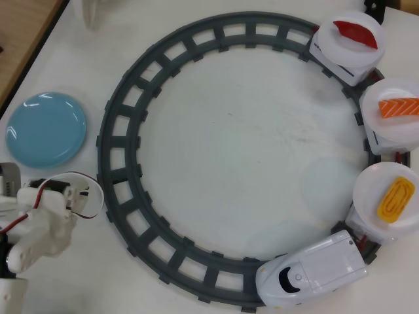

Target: Pick up the sushi from the Shinkansen and put it on the blue dish

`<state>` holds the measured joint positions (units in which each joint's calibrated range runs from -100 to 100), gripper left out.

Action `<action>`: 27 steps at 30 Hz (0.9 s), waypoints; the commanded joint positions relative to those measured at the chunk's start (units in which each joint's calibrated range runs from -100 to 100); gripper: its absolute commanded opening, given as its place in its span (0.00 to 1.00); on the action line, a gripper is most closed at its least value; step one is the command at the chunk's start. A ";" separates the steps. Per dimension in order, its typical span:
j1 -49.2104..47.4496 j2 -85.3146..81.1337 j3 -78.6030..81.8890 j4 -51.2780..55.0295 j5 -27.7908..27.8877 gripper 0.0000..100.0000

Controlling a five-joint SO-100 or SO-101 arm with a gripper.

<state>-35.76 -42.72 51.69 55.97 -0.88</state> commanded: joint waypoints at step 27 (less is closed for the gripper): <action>7.06 -0.62 -18.51 22.38 4.70 0.23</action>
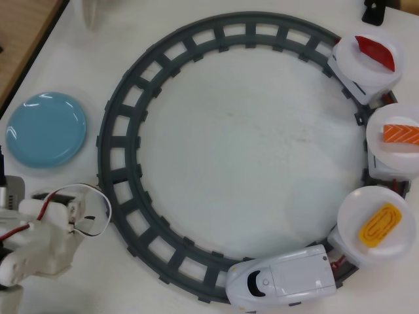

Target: Pick up the sushi from the Shinkansen and put it on the blue dish

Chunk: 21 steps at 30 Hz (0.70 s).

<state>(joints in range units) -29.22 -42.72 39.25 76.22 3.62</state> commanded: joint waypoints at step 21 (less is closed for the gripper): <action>9.06 -4.10 -1.56 10.45 10.92 0.23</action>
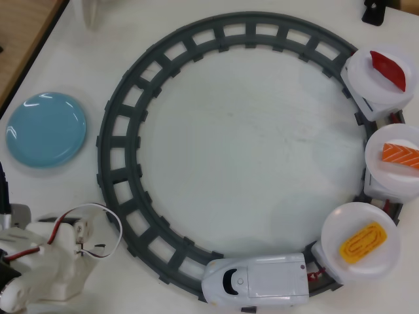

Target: Pick up the sushi from the Shinkansen and put it on the blue dish

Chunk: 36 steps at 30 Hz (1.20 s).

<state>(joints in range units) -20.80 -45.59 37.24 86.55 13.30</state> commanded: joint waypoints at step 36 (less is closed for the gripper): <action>3.55 -0.74 8.84 -9.14 3.07 0.23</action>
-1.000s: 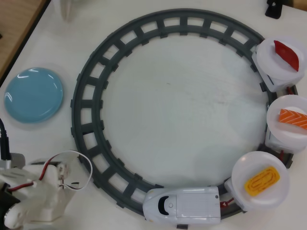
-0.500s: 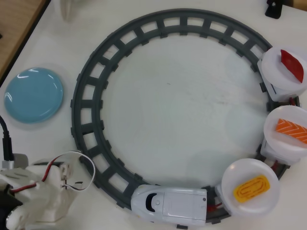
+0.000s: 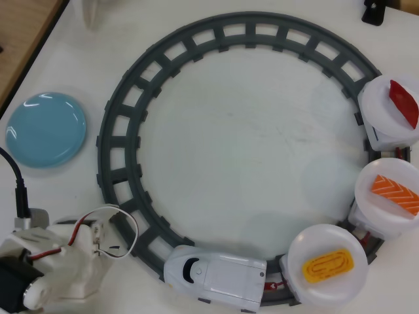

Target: Pick up the sushi from the Shinkansen and put it on the blue dish

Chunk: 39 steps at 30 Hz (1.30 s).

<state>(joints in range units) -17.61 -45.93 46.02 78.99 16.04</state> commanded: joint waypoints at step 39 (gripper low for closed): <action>4.76 -0.23 -1.02 -5.66 -0.19 0.23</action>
<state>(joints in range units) -13.36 -45.93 46.20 73.70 16.04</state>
